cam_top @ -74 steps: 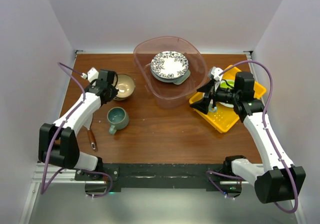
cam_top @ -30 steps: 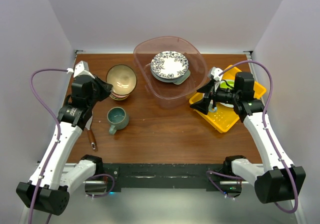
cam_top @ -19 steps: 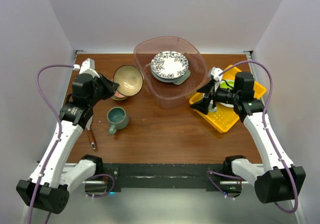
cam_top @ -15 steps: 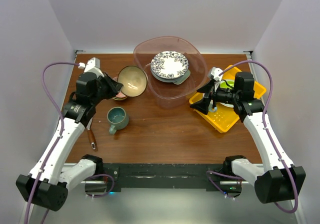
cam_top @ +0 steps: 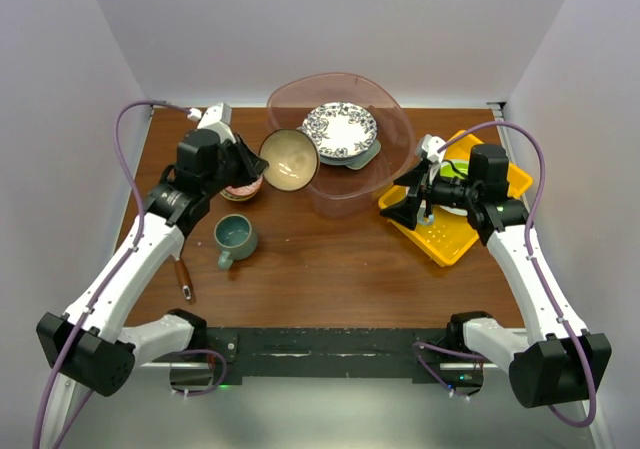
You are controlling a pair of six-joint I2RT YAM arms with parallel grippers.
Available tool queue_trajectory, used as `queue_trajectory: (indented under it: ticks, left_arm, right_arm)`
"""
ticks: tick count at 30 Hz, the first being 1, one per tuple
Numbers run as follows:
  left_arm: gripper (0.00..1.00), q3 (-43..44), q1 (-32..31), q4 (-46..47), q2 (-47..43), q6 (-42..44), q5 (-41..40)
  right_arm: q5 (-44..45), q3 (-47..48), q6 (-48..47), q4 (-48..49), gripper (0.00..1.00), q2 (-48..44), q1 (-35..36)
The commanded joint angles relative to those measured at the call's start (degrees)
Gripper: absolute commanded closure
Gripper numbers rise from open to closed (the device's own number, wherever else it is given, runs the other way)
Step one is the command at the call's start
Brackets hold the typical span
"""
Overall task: Place the mixed dishes into the plastic bin
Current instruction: Pick up the bowl from the center of the board, then place the bowl in the plastic bin.
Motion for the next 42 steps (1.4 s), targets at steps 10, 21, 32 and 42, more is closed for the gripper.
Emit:
queue_trajectory:
  ticks: [10,21,32,42]
  left_arm:
    - [1.0,12.5,-2.1,10.5,10.8,1.6,2.4]
    - [1.0,29.8,-5.1,4.9,30.2,6.7,2.5]
    - [1.0,48.5,-7.9,-9.0,48.5,14.9,2.1]
    - [1.0,57.6,-10.0,-17.5,59.6,21.5,3.6]
  right_arm:
    - [0.7,2.0,-1.2,0.2,0.02,0.2,-0.2]
    - [0.8,2.2,-1.7,-0.3,0.02,0.2,-0.3]
    - [1.1,2.4,-2.2,-0.8,0.02,0.2,-0.2]
    - [0.7,2.4,-2.2,-0.8,0.02,0.2,-0.2]
